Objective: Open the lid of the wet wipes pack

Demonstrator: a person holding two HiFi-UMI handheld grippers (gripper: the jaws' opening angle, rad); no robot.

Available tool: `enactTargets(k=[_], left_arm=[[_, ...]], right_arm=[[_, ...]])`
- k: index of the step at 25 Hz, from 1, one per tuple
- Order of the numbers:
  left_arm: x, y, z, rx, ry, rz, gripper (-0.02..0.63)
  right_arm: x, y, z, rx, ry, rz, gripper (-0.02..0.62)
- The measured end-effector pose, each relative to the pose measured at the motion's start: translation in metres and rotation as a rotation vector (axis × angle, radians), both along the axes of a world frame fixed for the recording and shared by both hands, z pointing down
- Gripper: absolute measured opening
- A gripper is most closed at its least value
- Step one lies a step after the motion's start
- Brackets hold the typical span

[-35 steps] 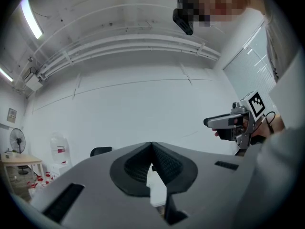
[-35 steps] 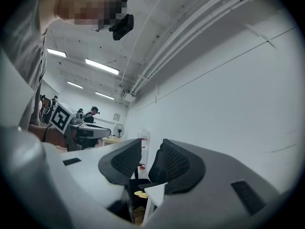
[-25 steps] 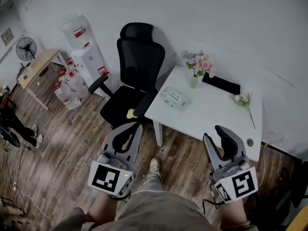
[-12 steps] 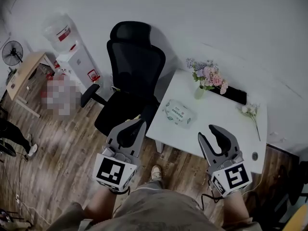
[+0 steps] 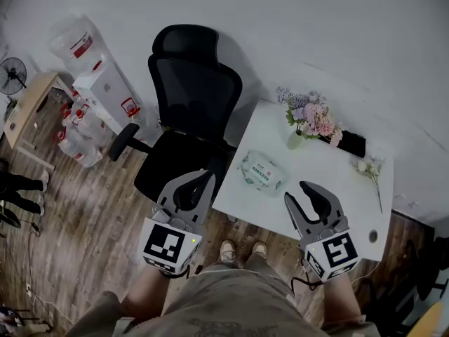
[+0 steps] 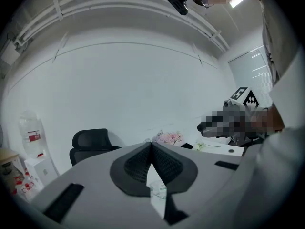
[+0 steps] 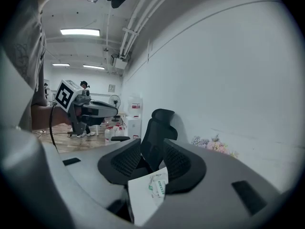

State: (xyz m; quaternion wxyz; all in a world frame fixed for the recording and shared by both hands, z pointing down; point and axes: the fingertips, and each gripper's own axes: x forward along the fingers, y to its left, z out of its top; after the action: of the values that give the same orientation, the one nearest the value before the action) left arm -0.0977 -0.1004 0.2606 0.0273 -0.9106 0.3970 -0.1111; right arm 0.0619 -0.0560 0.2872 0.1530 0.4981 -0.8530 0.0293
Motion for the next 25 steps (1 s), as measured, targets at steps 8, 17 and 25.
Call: enactTargets(k=[8, 17, 25], left_arm=[[0.018, -0.017, 0.02, -0.082, 0.002, -0.016, 0.017], [0.041, -0.049, 0.046, -0.117, -0.038, -0.01, 0.017], [0.06, -0.075, 0.093, -0.203, -0.049, 0.013, 0.017]], right_arm=[[0.013, -0.038, 0.028, -0.068, 0.016, -0.047, 0.166], [0.016, -0.089, 0.065, -0.149, 0.02, -0.059, 0.166], [0.005, -0.12, 0.116, -0.229, 0.088, -0.093, 0.168]])
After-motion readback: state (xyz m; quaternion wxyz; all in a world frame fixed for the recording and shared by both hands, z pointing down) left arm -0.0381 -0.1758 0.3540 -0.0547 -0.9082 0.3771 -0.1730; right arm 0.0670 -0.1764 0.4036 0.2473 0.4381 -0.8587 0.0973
